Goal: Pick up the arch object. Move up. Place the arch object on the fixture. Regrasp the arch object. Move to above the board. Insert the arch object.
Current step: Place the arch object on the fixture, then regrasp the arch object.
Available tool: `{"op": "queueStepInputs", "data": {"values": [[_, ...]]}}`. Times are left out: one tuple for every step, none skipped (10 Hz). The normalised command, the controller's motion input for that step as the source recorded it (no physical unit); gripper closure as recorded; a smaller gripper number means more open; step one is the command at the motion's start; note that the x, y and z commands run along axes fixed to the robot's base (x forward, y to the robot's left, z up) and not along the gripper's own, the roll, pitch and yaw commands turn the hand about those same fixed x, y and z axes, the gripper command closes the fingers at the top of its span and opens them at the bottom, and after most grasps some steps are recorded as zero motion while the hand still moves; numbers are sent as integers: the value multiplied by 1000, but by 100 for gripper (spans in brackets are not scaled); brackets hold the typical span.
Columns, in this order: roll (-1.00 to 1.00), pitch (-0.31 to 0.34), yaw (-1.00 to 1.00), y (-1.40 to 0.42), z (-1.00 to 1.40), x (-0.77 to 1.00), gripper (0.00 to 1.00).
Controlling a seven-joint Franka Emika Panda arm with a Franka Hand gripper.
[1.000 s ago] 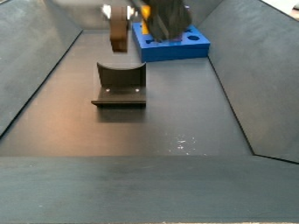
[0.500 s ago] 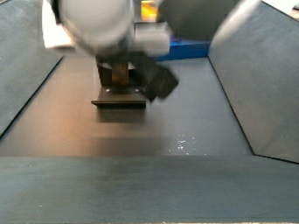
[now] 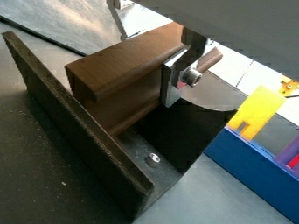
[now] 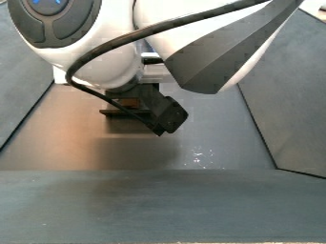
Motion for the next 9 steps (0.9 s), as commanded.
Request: {"op": "queueStepInputs", "data": {"values": [[-33, -2, -128, 60, -251, 74, 100], [-33, -3, -128, 59, -248, 76, 100], [-35, -4, -121, 58, -245, 77, 100], [0, 0, 0, 0, 0, 0, 0], [37, 30, 31, 0, 1000, 0, 0], [42, 36, 32, 4, 1000, -9, 0], [35, 37, 27, 5, 1000, -25, 0], [30, 25, 20, 3, 1000, -33, 0], [15, 12, 11, 2, 1000, -43, 0]]}}
